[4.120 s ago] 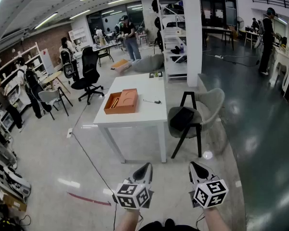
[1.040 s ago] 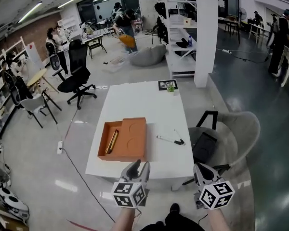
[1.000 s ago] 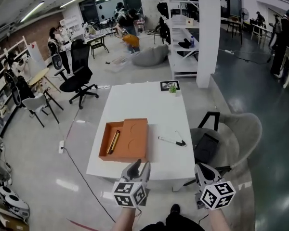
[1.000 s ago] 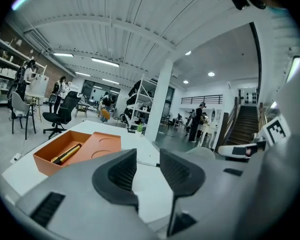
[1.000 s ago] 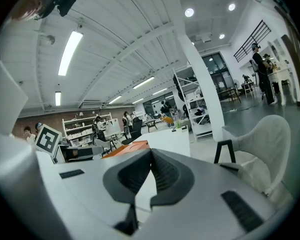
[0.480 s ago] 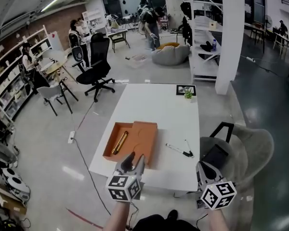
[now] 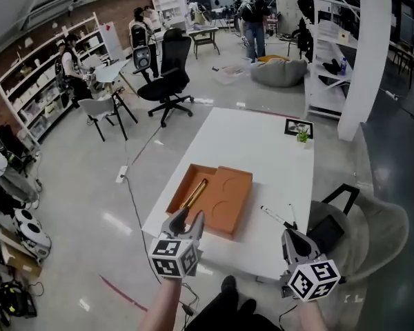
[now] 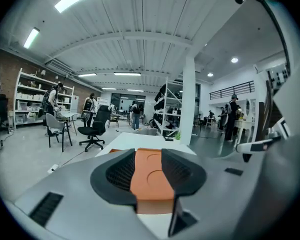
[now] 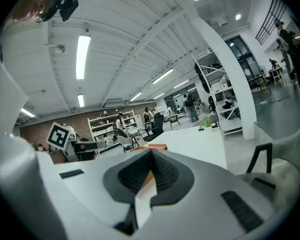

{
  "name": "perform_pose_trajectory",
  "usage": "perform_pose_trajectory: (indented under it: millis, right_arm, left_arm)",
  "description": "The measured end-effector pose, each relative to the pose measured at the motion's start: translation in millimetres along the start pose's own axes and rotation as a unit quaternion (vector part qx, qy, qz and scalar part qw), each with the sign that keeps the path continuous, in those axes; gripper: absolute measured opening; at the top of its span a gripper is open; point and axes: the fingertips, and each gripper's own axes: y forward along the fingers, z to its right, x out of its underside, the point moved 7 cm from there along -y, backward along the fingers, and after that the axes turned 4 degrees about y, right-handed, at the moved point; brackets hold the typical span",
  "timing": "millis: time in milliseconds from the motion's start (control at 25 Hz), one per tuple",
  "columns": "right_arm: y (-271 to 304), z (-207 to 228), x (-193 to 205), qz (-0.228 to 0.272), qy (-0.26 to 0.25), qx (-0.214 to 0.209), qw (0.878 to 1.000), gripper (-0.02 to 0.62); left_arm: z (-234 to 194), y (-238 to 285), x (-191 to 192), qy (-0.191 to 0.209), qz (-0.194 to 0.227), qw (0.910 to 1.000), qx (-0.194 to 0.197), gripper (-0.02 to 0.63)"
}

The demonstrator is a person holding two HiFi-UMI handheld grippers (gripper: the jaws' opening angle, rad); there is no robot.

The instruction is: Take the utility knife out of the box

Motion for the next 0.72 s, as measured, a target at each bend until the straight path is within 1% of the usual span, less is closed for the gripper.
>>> perform_pose_trajectory:
  millis: [240, 400, 560, 720]
  right_arm:
    - [47, -20, -2, -0.017, -0.006, -0.033, 0.999, 0.000]
    - [78, -30, -3, -0.026, -0.008, -0.046, 0.999, 0.000]
    - [103, -34, -5, -0.032, -0.009, -0.050, 0.998, 0.000]
    - [124, -34, -5, -0.039, -0.004, -0.044, 0.998, 0.000]
  left_arm:
    - [-43, 4, 4, -0.017, -0.007, 0.9994, -0.029, 0.150]
    - [-67, 14, 7, -0.025, -0.019, 0.9987, -0.041, 0.150]
    - [-88, 28, 10, -0.029, -0.033, 0.9980, -0.046, 0.150]
    - [-104, 44, 15, -0.037, -0.051, 0.9970, -0.044, 0.150]
